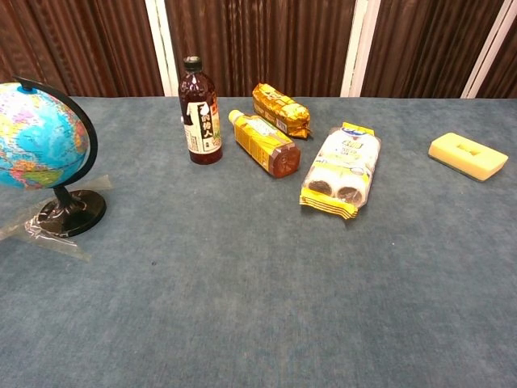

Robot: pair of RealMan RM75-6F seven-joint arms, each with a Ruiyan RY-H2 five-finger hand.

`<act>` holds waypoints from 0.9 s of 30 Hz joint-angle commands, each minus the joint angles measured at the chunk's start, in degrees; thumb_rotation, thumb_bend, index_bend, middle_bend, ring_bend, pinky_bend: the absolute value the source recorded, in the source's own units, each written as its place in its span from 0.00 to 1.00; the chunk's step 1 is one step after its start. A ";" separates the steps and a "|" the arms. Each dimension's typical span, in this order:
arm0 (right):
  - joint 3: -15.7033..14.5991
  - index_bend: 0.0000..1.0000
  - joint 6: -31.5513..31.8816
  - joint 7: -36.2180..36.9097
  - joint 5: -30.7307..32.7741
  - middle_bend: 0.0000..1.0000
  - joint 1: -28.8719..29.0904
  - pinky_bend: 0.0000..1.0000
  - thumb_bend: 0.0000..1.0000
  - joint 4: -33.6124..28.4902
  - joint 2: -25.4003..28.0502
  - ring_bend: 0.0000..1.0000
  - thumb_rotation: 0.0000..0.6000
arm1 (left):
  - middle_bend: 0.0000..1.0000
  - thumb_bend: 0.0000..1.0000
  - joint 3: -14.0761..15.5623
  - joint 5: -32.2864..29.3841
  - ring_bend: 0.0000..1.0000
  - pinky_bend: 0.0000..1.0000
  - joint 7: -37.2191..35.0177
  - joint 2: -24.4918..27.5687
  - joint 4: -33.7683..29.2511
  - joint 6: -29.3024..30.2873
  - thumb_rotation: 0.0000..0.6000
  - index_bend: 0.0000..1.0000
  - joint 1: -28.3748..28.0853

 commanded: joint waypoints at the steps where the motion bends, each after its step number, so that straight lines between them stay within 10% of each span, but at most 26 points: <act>1: -0.29 0.00 0.21 0.59 -0.55 0.00 -0.01 0.00 0.19 0.15 0.34 0.00 1.00 | 0.00 0.34 -2.63 -3.76 0.00 0.00 0.54 -1.86 -3.39 -5.00 1.00 0.00 -3.50; 27: -0.20 0.00 1.24 3.15 -0.50 0.00 -0.47 0.00 0.19 -0.22 1.66 0.00 1.00 | 0.00 0.30 -7.52 -10.69 0.00 0.00 11.59 -6.77 -2.74 -9.10 1.00 0.00 -9.12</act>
